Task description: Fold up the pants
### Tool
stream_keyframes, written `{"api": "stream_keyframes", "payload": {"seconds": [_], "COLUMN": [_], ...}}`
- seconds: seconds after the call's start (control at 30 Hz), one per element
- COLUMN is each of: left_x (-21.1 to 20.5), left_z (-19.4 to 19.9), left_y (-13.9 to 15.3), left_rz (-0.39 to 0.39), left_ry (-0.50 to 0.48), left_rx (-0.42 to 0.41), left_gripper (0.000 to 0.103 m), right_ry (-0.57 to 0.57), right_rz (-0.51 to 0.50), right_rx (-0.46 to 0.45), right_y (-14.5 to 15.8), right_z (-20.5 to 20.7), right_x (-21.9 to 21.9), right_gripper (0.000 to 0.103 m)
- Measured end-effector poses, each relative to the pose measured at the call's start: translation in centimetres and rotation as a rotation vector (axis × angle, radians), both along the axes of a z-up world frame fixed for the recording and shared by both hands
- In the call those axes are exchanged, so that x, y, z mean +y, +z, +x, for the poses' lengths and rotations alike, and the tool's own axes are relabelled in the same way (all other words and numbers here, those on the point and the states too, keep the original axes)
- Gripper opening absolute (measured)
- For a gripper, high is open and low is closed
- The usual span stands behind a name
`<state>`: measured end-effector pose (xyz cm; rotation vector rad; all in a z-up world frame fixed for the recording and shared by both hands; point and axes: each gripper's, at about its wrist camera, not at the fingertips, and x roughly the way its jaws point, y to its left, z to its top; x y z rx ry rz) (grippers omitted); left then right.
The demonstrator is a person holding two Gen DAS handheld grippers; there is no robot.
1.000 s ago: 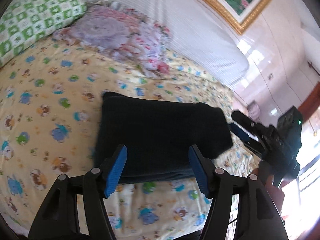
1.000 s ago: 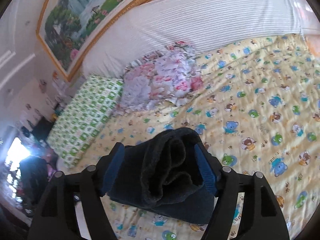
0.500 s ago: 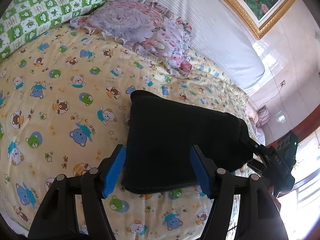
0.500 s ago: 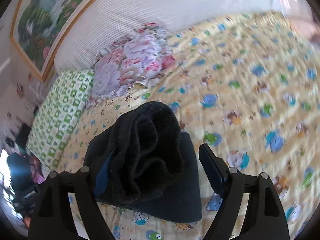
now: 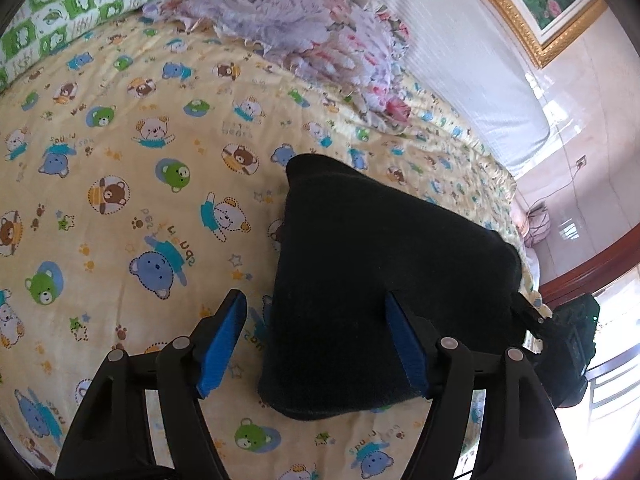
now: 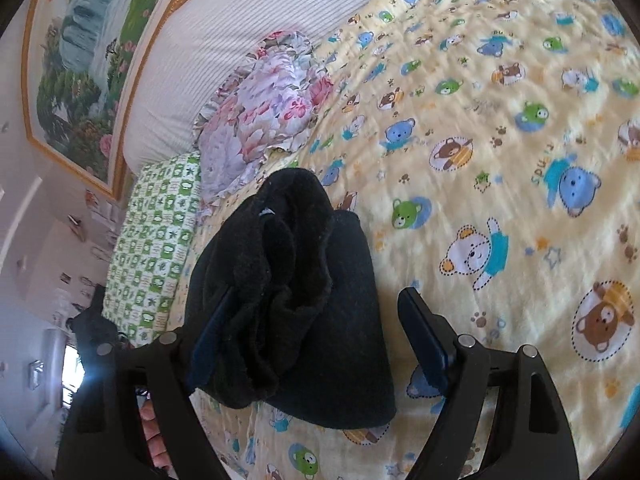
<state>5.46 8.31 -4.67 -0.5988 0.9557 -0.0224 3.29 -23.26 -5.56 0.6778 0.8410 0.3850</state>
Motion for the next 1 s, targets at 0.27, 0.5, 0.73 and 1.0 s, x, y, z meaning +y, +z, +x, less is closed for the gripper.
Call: {"api": "stream_keyframes", "payload": {"seconds": [0.27,0.5,0.73,1.0], "left_x": [-0.7,-1.1,-0.8,0.2], "left_z": [1.6,1.6,0.8,-0.3], "left_y": [-2.1,-2.2,-0.3,2.8], "left_rz": [-0.001,-0.045,-0.094,-0.04], "left_ry": [-0.027,-0.045,-0.049,-0.035], "left_rx": [0.041,0.016,-0.061,-0.146], "left_gripper": [0.071,0.047,0.032,0.031], "right_ry": [0.051,0.08,0.078,0.087], "right_rz": [0.057,0.125,0.199,0.207], "right_rx": [-0.035,-0.043,-0.064,-0.091], "right_y": [-0.7,-1.1,-1.2,0.3], "right_z": [-0.4,-0.5,-1.5,-1.1], "right_x": [0.0,-0.3,-0.3,1.0], "right_gripper": [0.079,0.064,0.053,0.052]}}
